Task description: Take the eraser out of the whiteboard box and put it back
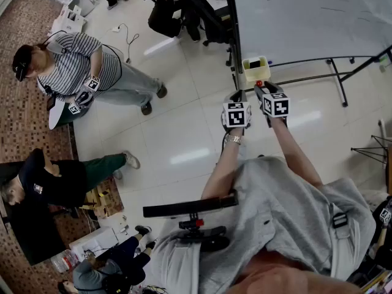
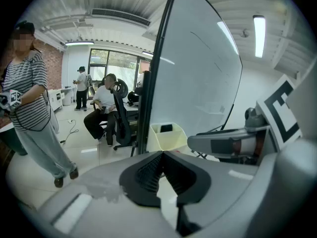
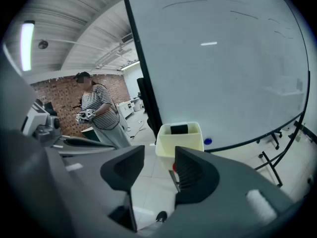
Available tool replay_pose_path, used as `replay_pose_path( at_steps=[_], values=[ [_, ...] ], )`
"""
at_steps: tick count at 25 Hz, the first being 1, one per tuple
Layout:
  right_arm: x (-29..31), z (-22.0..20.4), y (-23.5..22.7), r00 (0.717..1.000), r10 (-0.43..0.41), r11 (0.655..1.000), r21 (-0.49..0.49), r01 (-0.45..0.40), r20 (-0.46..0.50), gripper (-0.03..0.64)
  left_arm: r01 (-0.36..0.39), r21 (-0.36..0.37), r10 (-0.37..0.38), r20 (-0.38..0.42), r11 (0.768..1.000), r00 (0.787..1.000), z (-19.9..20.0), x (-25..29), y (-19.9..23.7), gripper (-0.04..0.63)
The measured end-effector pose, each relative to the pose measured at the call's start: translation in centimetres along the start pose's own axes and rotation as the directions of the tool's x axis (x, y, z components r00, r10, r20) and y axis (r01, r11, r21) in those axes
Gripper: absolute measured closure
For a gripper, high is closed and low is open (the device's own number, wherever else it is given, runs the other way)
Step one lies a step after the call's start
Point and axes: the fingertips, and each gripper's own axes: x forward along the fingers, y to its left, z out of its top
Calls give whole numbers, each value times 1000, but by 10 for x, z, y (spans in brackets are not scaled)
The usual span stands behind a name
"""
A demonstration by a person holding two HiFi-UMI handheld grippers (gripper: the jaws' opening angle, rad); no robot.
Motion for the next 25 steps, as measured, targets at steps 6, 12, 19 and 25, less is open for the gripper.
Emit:
replay_pose_path(
  at_steps=[6,12,19,25],
  values=[
    [64,46,-23,995,-88,996,-11,88,-36,387,8,16,-9,45,1000,999,69,24,66,595],
    [107,39,-47,976,-127,992,-14,127,-176,296,27,11,-27,6,1000,1000,75,50,91,595],
    [127,27,-58,956,-153,988,-11,155,-250,295,-2,-22,2,17,1000,1000,94,62,119,595],
    [137,27,-62,959,-97,995,-2,100,-265,342,-16,-46,17,12,999,1000,95,76,122,595]
  ],
)
